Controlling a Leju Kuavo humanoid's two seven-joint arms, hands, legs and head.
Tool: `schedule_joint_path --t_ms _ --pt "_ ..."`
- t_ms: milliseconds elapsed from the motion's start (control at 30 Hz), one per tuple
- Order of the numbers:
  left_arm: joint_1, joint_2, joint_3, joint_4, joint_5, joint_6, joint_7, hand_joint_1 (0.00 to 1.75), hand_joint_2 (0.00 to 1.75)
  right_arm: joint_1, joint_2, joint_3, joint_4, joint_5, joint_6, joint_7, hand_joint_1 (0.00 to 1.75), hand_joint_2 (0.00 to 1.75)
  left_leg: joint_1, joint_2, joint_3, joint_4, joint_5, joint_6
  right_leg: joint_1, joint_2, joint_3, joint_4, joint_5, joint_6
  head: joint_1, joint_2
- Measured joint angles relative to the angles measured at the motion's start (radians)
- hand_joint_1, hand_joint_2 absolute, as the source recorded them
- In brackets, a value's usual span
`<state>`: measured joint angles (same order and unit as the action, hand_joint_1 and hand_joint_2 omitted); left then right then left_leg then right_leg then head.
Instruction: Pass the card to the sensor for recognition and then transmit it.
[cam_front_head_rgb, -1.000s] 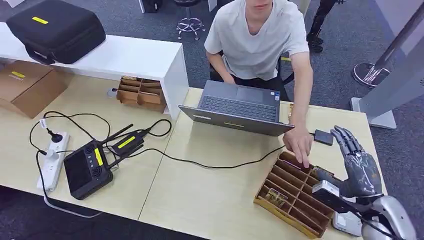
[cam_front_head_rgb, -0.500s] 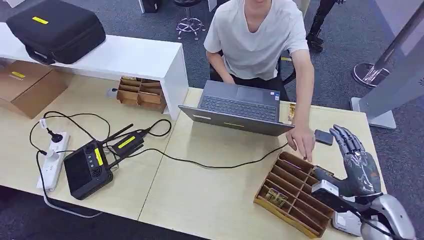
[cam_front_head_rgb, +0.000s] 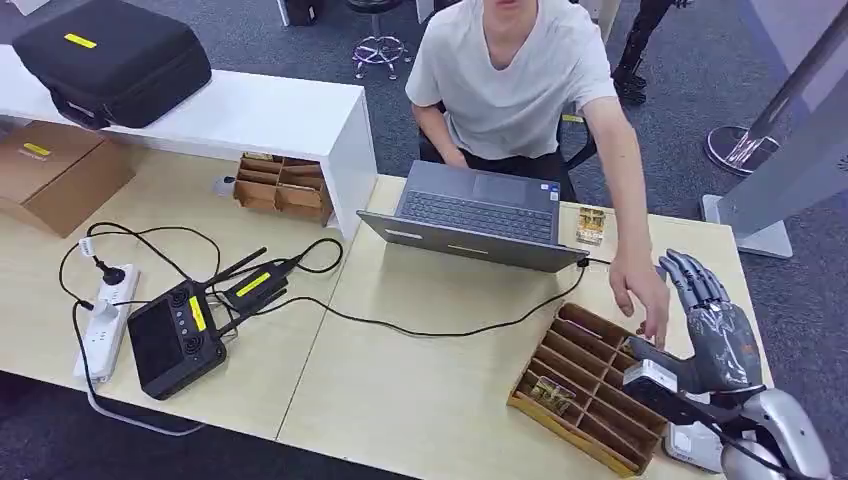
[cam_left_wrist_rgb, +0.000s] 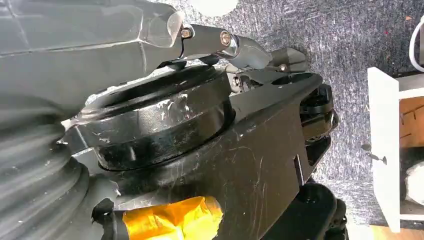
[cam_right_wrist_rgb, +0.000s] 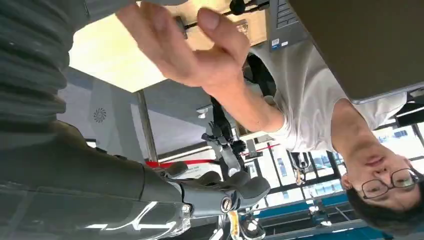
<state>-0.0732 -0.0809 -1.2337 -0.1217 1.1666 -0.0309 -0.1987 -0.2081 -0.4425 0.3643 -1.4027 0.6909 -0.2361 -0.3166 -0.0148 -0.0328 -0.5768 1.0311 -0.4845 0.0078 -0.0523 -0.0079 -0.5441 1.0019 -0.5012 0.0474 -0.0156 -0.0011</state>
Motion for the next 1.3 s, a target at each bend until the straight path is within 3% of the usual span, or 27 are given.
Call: schedule_joint_path --t_ms 367,467,667,1300 --pt "0.000 0.000 0.000 0.000 0.000 0.000 0.000 0.00 1.75 0.000 0.000 0.000 0.000 0.000 0.000 0.000 0.00 1.75 0.000 0.000 0.000 0.000 0.000 0.000 0.000 0.000 0.000 0.000 0.000 0.000 0.000 0.000" --pt "0.000 0.000 0.000 0.000 0.000 -0.001 0.000 0.00 1.75 -0.004 0.000 0.003 -0.007 0.000 -0.027 -0.056 0.00 1.75 0.000 0.000 -0.001 0.000 0.000 0.000 0.000 0.000 0.000 0.000 0.000 0.000 0.000 0.000" --pt "0.000 0.000 0.000 0.000 0.000 -0.002 0.001 0.00 1.75 -0.084 -0.001 0.029 -0.062 -0.029 0.021 0.008 0.00 1.75 0.000 0.000 0.000 0.000 0.000 0.000 0.000 0.000 0.000 0.000 0.000 0.000 0.000 0.000" --pt "0.000 0.000 0.000 0.000 0.006 -0.001 -0.001 0.00 1.75 -0.084 -0.022 0.049 -0.132 -0.044 -0.019 -0.008 0.00 1.75 0.000 0.000 0.000 0.000 0.000 0.000 0.000 0.000 -0.001 0.000 0.000 0.000 0.000 0.000"
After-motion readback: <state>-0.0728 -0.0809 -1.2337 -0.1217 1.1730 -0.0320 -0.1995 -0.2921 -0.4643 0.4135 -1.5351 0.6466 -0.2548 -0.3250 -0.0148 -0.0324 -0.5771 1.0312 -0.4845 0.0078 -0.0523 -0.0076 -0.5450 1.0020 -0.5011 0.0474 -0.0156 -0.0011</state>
